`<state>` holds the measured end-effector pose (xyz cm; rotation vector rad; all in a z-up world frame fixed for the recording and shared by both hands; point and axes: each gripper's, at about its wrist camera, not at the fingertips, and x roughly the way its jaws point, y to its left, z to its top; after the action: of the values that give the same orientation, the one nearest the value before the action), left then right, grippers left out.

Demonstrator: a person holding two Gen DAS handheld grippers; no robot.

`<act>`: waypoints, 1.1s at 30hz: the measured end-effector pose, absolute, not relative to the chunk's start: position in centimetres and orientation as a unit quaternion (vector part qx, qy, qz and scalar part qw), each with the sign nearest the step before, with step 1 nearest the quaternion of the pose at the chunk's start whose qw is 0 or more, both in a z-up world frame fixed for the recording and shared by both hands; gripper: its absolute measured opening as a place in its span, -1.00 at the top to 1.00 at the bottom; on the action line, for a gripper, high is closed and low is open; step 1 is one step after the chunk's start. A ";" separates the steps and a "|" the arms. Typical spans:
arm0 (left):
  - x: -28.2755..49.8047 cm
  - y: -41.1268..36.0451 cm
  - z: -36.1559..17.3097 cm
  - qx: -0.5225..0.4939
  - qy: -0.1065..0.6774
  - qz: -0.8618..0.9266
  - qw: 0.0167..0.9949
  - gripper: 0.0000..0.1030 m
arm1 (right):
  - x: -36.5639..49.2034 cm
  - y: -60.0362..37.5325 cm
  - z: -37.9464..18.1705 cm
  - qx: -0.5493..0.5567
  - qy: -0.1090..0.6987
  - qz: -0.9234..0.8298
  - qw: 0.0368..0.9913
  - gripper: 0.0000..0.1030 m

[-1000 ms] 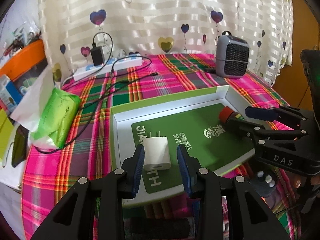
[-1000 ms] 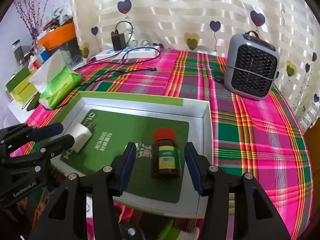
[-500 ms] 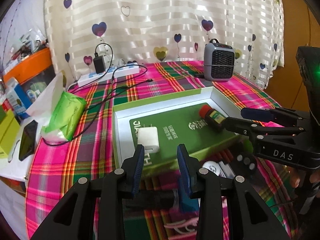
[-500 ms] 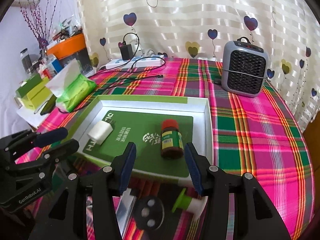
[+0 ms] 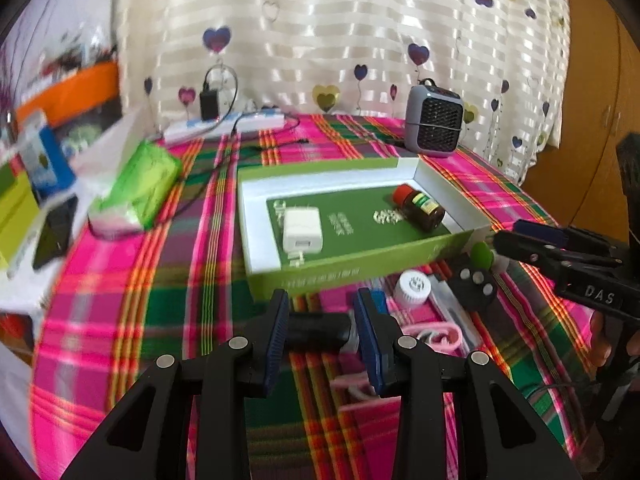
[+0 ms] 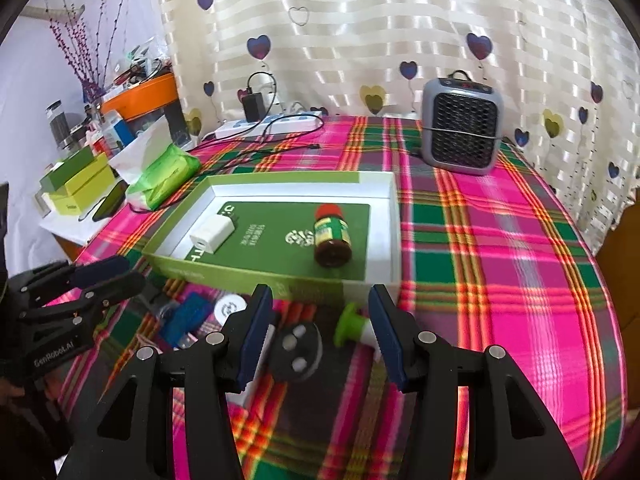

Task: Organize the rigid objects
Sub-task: 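Withdraw both open tools from the box toward the pink earphone holders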

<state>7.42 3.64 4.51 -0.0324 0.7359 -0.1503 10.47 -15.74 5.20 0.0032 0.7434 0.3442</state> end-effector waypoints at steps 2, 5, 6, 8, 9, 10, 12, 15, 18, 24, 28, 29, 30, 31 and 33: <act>7.0 4.5 4.0 -0.034 0.365 -0.075 0.927 0.36 | 10.0 -16.2 5.1 0.010 0.361 0.167 0.917 0.01; 6.2 5.2 3.7 -0.038 0.365 -0.076 0.927 0.36 | 9.3 -16.7 4.7 0.011 0.365 0.162 0.917 0.01; 6.0 5.3 3.7 -0.037 0.365 -0.077 0.927 0.36 | 9.1 -16.9 4.5 0.012 0.366 0.160 0.917 0.01; 5.6 5.6 3.6 -0.036 0.365 -0.082 0.927 0.36 | 8.8 -17.1 4.3 0.016 0.368 0.160 0.916 0.01; 5.5 5.6 3.5 -0.037 0.366 -0.086 0.926 0.36 | 8.7 -17.2 4.1 0.018 0.369 0.161 0.915 0.01; 5.4 5.6 3.4 -0.038 0.366 -0.093 0.925 0.36 | 8.6 -17.2 4.0 0.019 0.371 0.161 0.915 0.01; 5.3 5.6 3.1 -0.039 0.368 -0.108 0.923 0.36 | 8.4 -17.2 3.7 0.020 0.374 0.161 0.913 0.01; 5.3 5.3 2.7 -0.037 0.375 -0.129 0.917 0.36 | 8.1 -17.4 3.4 0.019 0.376 0.161 0.912 0.01; 5.3 4.7 2.5 -0.032 0.375 -0.152 0.914 0.35 | 8.0 -17.7 3.3 0.020 0.377 0.157 0.913 0.01; 5.3 3.8 2.2 -0.026 0.379 -0.181 0.907 0.35 | 7.8 -17.7 3.1 0.028 0.380 0.159 0.911 0.01; 5.0 3.2 2.0 -0.016 0.382 -0.197 0.903 0.34 | 7.7 -17.0 3.1 0.023 0.380 0.176 0.908 0.01; 4.8 3.0 1.9 -0.009 0.382 -0.199 0.903 0.34 | 7.6 -16.9 3.1 0.021 0.381 0.178 0.907 0.01; 4.7 2.8 1.9 -0.001 0.383 -0.203 0.901 0.34 | 7.6 -16.7 3.1 0.019 0.382 0.180 0.906 0.01; 4.5 2.5 1.8 0.009 0.385 -0.208 0.899 0.34 | 7.6 -16.6 3.1 0.018 0.381 0.181 0.906 0.01; 4.4 2.1 1.5 0.023 0.389 -0.210 0.897 0.34 | 7.5 -16.4 3.0 0.016 0.382 0.183 0.906 0.01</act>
<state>4.35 2.10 1.54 0.0466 0.8056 -0.4359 7.54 -16.45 3.02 0.0339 0.7896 0.3770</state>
